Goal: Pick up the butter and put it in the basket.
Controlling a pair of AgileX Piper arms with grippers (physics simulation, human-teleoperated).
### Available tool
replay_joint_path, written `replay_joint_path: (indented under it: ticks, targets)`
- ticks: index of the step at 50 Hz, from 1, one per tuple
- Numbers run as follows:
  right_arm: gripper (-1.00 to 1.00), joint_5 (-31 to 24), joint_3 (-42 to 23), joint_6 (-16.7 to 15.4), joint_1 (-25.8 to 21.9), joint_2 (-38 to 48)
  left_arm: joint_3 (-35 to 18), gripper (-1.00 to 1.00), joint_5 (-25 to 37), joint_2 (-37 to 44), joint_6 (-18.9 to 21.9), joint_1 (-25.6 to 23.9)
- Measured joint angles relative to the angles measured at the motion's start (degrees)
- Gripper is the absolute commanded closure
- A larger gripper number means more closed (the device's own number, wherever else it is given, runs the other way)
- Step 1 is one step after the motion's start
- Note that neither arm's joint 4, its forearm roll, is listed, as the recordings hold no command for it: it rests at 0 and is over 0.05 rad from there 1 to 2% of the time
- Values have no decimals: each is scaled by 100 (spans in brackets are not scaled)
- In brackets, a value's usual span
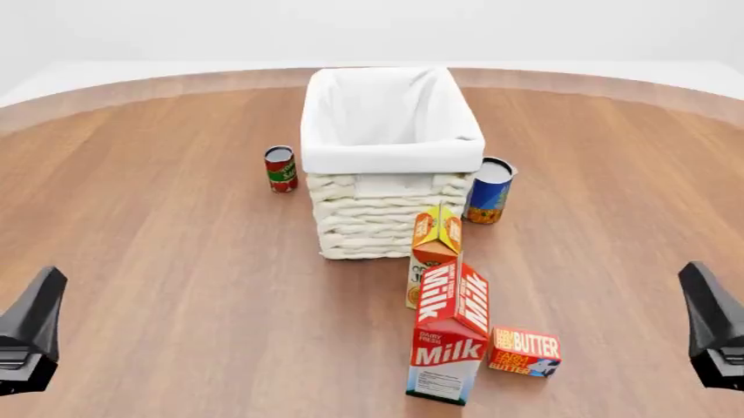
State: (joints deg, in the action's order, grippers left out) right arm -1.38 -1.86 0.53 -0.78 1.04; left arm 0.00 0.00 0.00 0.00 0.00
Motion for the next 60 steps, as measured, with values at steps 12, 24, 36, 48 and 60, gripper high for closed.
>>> replay_joint_path:
  ticks: [12, 24, 36, 48, 60]
  targets:
    - [-100, -16, -440, -300, -326, 456, 0, -100, 0, 0, 0, 0]
    - [-100, -432, -1171, -1287, -1103, 1310, 0, -100, 0, 0, 0, 0]
    - [-100, -1290, -2193, -2530, -1621, 2249, 0, -100, 0, 0, 0, 0]
    - [-100, -2193, -3247, -3385, -1799, 3238, 0, -100, 0, 0, 0, 0]
    - [-100, -3050, -4058, -3901, -1879, 4058, 0, -100, 0, 0, 0, 0]
